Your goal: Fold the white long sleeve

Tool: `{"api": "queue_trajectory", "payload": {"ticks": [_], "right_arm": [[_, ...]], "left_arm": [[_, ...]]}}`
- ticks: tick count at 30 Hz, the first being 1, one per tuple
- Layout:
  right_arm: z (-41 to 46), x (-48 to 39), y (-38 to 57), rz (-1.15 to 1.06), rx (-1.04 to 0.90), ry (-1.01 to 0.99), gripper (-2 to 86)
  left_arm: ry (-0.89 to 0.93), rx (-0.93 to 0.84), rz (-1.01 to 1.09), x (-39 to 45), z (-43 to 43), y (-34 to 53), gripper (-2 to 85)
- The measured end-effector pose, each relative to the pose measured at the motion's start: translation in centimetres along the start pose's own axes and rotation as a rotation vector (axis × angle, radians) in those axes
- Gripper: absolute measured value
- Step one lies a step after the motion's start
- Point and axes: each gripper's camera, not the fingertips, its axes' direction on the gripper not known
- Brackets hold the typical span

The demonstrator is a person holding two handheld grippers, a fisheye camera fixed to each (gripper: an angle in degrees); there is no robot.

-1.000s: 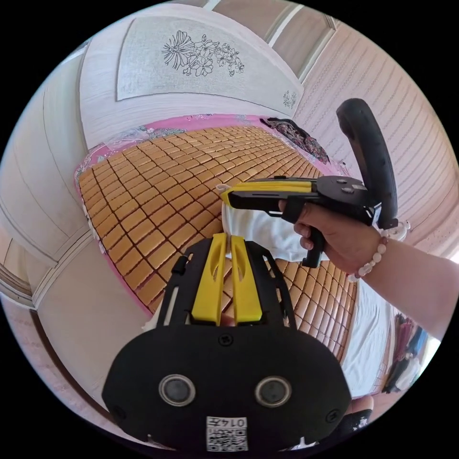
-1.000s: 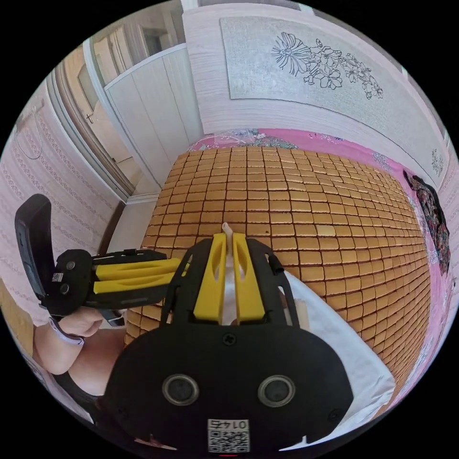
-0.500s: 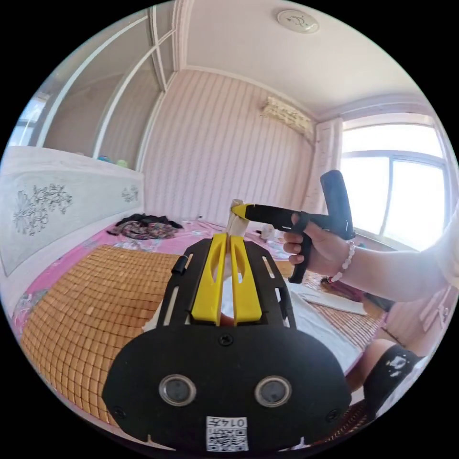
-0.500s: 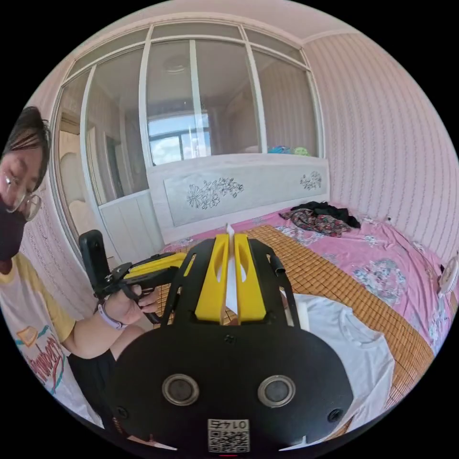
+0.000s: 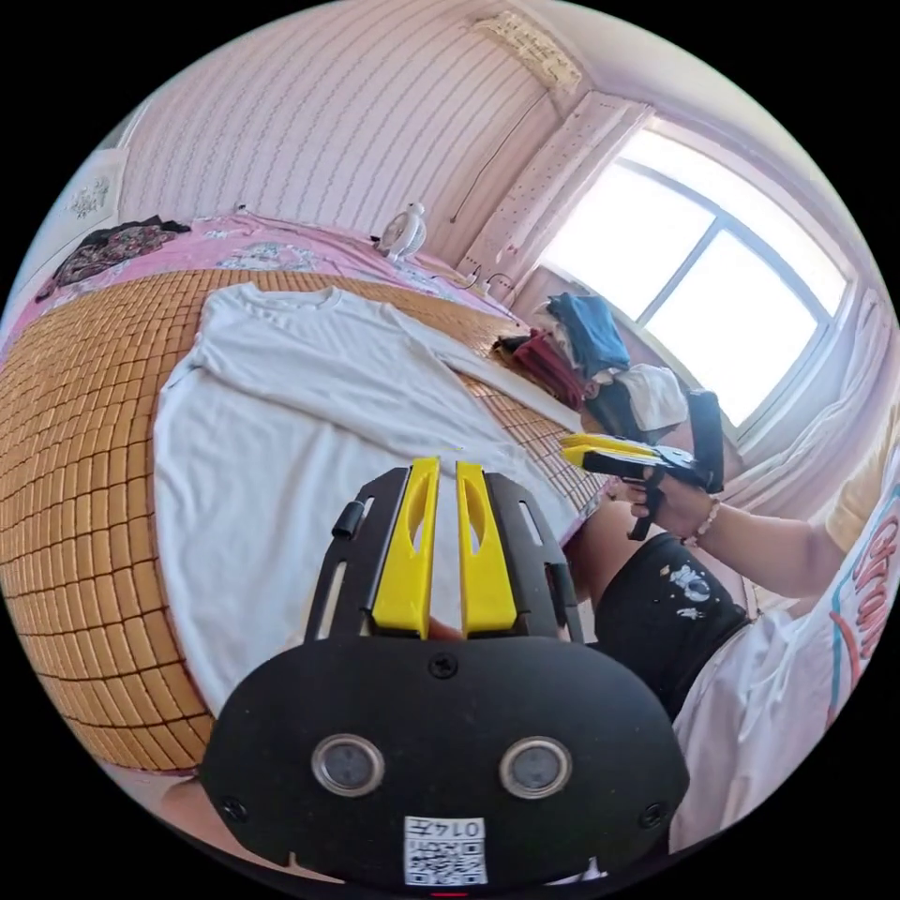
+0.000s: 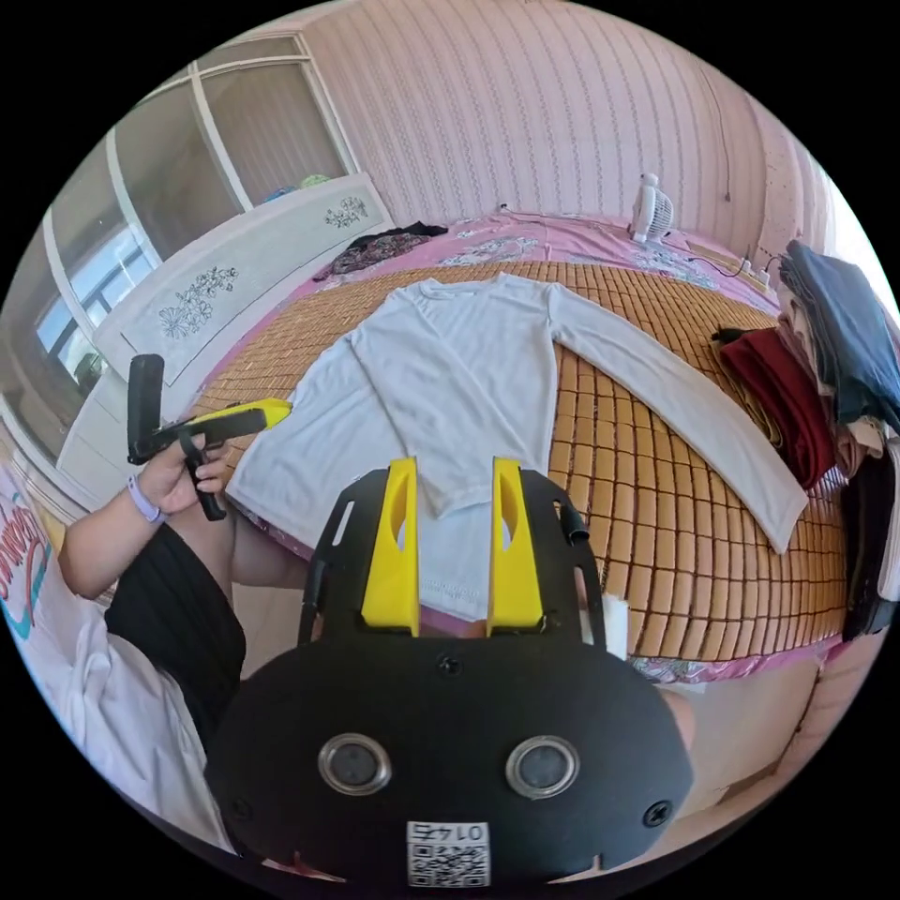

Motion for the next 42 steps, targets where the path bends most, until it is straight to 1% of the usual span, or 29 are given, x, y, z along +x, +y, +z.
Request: {"api": "queue_trajectory", "payload": {"ticks": [2, 4, 8, 12, 13, 15, 18, 20, 22, 24, 25, 27, 28, 31, 32, 35, 37, 38, 40, 41, 42], "right_arm": [[0.5, -1.4, -0.2, -0.061, -0.015, -0.01, 11.4], [1.8, -3.3, -1.0, -0.15, -0.052, -0.017, 11.3], [4.1, -4.9, -2.0, -0.212, -0.116, 0.008, 10.0], [5.7, -5.6, -2.2, -0.231, -0.237, 0.102, 4.2], [5.1, -5.9, -2.2, -0.239, -0.224, 0.122, 2.4], [4.4, -6.2, -2.4, -0.272, -0.242, 0.14, 0.8], [2.0, -6.6, -3.1, -0.281, -0.241, 0.087, 0.1], [0.3, -6.9, -3.3, -0.268, -0.22, 0.041, 0.1], [-1.4, -7.6, -3.0, -0.26, -0.207, -0.015, 0.5], [-1.8, -8.1, -2.3, -0.272, -0.207, -0.008, 1.3], [-1.7, -8.3, -1.8, -0.274, -0.217, 0.007, 2.6], [-1.4, -8.4, -1.1, -0.252, -0.263, 0.02, 5.3], [-1.7, -8.3, -0.8, -0.247, -0.281, 0.002, 7.0], [-4.1, -7.5, -0.5, -0.206, -0.242, -0.035, 9.7], [-4.7, -7.1, -0.5, -0.194, -0.234, -0.035, 10.1], [-7.4, -5.0, -0.4, -0.113, -0.15, -0.043, 10.6], [-9.7, -2.5, -0.2, -0.034, -0.037, -0.004, 11.0], [-10.3, -1.8, -0.2, -0.009, -0.011, 0.015, 11.0], [-12.7, 1.8, -0.4, 0.121, 0.095, 0.144, 10.8], [-13.4, 2.9, -0.5, 0.165, 0.125, 0.184, 10.7], [-14.7, 5.1, -0.5, 0.261, 0.179, 0.25, 10.3]], "left_arm": [[-0.113, -0.031, -0.037, -1.6, 0.0, -0.9, 4.0], [-0.206, -0.031, -0.027, -2.9, -0.1, -2.2, 4.0], [-0.382, -0.053, -0.061, -6.7, 0.8, -7.1, 4.3], [-0.457, -0.061, -0.082, -9.0, 2.9, -12.2, 4.7], [-0.479, -0.078, -0.082, -9.6, 4.1, -13.8, 5.0], [-0.517, -0.131, -0.081, -10.3, 6.4, -16.0, 5.4], [-0.575, -0.233, -0.043, -10.4, 10.2, -18.8, 4.3], [-0.653, -0.359, -0.01, -10.4, 12.8, -19.9, 1.7], [-0.646, -0.345, 0.015, -9.8, 13.0, -20.6, 0.7], [-0.673, -0.346, 0.01, -9.5, 12.9, -21.2, 0.4], [-0.68, -0.313, 0.017, -9.2, 12.7, -21.3, 0.5], [-0.667, -0.311, -0.034, -9.7, 12.7, -21.2, 1.1], [-0.623, -0.285, -0.09, -10.2, 12.6, -21.1, 1.9], [-0.501, -0.215, -0.238, -11.1, 11.7, -21.4, 4.4], [-0.484, -0.194, -0.255, -10.9, 11.3, -21.5, 4.8], [-0.508, -0.134, -0.223, -8.9, 9.8, -21.6, 4.8], [-0.521, -0.099, -0.169, -7.1, 8.7, -21.7, 3.9], [-0.522, -0.081, -0.138, -5.9, 8.1, -21.8, 2.8], [-0.498, -0.064, -0.082, -4.0, 7.4, -22.1, 0.7], [-0.458, -0.057, -0.032, -2.6, 7.3, -22.5, 0.0], [-0.437, -0.061, -0.009, -1.9, 7.4, -22.8, -0.4]]}}
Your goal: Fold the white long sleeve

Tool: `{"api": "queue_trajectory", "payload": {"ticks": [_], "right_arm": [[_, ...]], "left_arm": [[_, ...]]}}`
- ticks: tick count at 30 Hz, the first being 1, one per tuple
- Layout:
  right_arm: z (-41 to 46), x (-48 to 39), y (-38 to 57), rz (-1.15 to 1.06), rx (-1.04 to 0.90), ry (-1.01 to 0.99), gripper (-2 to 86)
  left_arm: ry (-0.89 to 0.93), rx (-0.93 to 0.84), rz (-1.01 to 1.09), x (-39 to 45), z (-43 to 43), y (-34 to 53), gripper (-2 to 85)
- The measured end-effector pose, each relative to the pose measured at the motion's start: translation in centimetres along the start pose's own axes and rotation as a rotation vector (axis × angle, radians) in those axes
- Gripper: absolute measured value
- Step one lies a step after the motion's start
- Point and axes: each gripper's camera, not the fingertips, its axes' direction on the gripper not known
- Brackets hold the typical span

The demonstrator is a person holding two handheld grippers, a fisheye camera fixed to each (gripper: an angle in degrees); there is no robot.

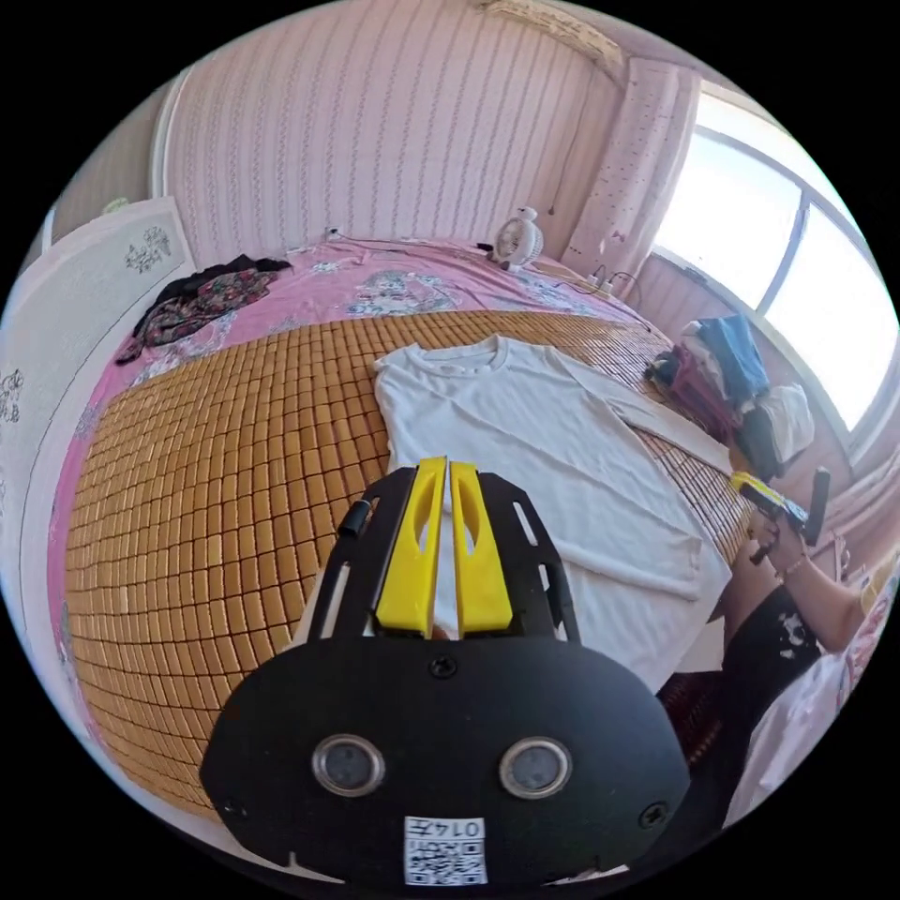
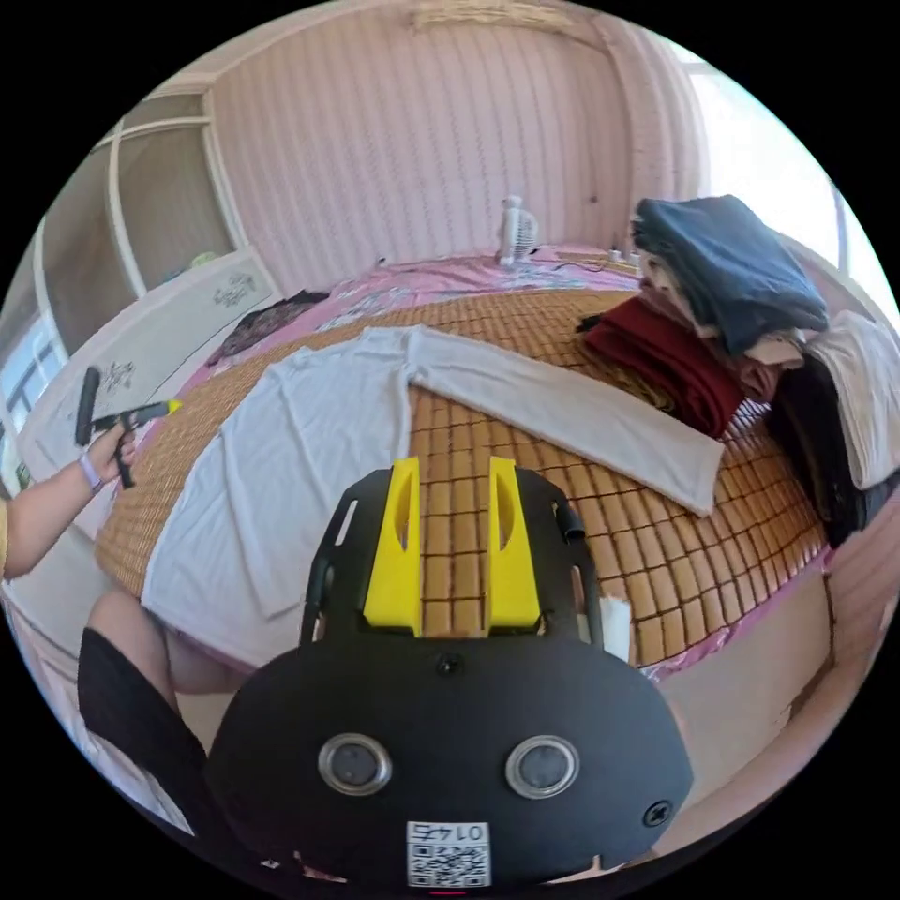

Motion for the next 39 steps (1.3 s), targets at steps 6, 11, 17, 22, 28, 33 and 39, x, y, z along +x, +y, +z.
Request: {"api": "queue_trajectory", "payload": {"ticks": [6, 11, 17, 22, 28, 33, 39], "right_arm": [[-2.6, 10.9, -0.4, 0.352, 0.092, 0.335, 10.9], [-4.2, 15.7, 1.1, 0.529, 0.072, 0.3, 11.2], [-3.9, 18.9, -0.6, 0.508, -0.005, 0.352, 10.0], [-4.8, 21.0, -0.1, 0.545, -0.064, 0.324, 5.8], [-6.7, 24.0, 1.1, 0.621, -0.031, 0.181, 2.2], [-8.2, 25.4, 2.5, 0.681, 0.004, 0.114, 1.3], [-9.4, 26.1, 4.1, 0.715, 0.038, 0.031, 0.9]], "left_arm": [[0.059, -0.049, 0.333, 10.4, -0.2, -4.0, -0.9], [0.106, -0.09, 0.603, 21.7, 3.6, -7.5, -1.0], [0.169, -0.102, 0.733, 33.1, 9.0, -11.2, -0.8], [0.218, -0.186, 0.785, 40.8, 13.6, -13.7, -0.8], [0.234, -0.205, 0.874, 48.0, 18.4, -15.1, -0.5], [0.253, -0.258, 0.877, 52.0, 22.5, -16.1, 1.1], [0.249, -0.302, 0.863, 54.6, 26.3, -17.5, 7.1]]}}
